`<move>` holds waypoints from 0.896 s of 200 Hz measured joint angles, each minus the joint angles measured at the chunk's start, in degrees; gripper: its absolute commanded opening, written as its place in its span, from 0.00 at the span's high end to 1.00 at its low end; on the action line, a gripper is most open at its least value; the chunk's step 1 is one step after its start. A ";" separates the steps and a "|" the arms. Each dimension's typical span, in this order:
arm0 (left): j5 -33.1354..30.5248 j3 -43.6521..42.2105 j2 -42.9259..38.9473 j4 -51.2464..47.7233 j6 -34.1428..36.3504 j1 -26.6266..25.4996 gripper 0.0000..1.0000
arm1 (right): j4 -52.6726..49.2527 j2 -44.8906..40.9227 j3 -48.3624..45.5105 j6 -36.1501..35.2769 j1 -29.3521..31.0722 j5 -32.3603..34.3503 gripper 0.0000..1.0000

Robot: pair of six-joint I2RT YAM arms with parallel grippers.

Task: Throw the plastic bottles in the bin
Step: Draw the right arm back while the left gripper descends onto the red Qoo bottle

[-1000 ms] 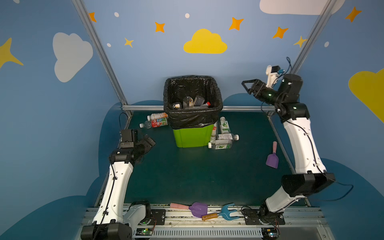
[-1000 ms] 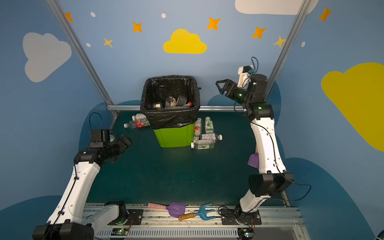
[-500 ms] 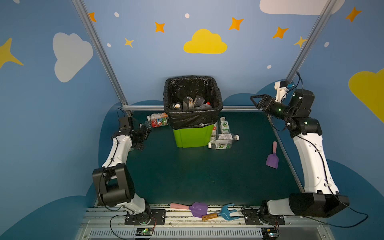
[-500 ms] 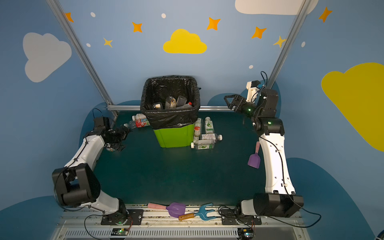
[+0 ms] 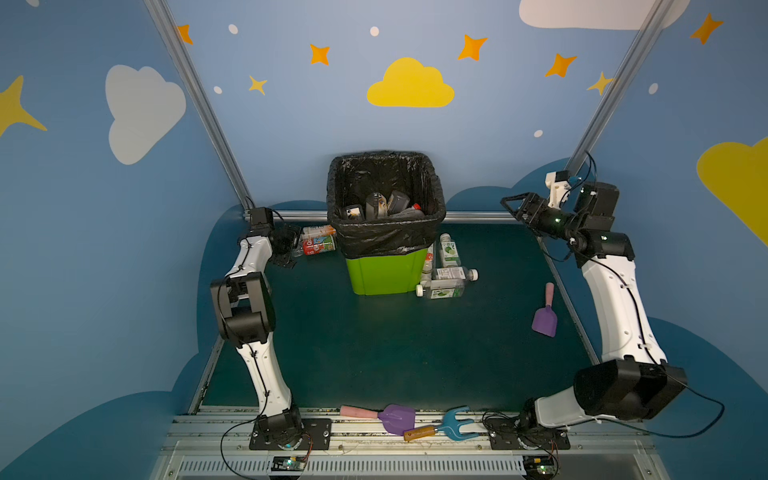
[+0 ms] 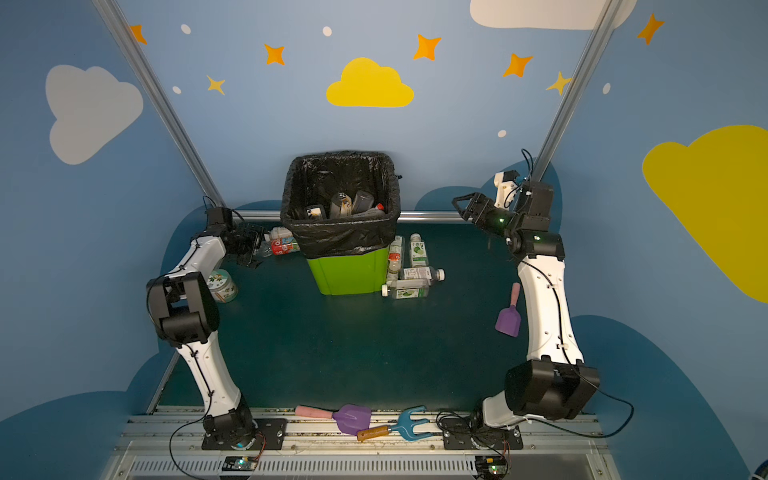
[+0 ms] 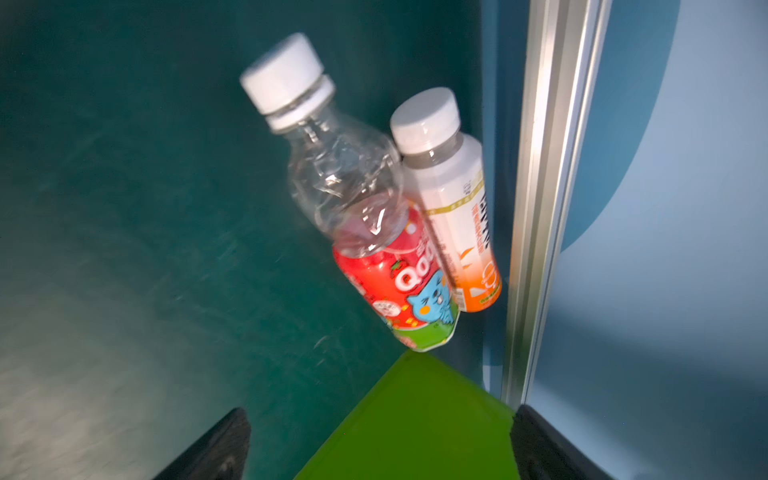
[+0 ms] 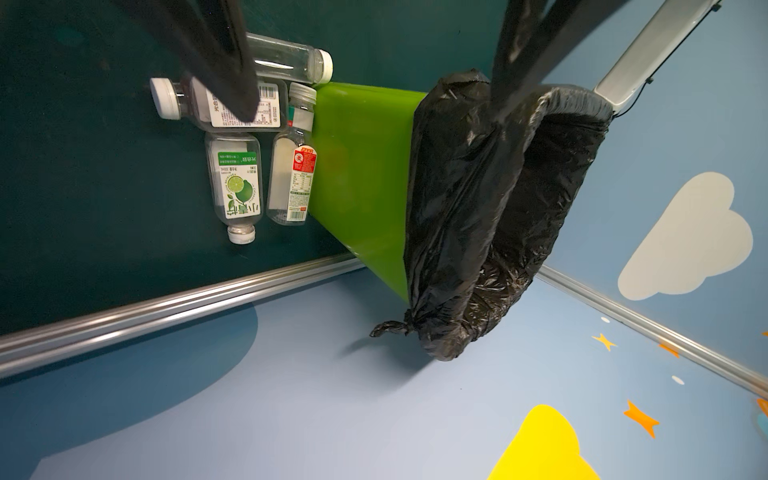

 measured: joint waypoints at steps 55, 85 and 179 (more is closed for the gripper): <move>-3.23 8.50 9.44 -1.44 -4.07 -3.63 0.04 | 0.24 6.19 3.45 2.54 -2.69 -1.99 0.14; -5.42 12.66 13.68 -2.19 -6.03 -5.22 0.04 | 1.05 8.11 5.35 3.65 -3.87 -3.37 0.14; -8.72 26.38 22.18 -7.82 -9.29 -6.60 0.04 | 1.70 11.02 5.64 5.16 -8.26 -6.95 0.14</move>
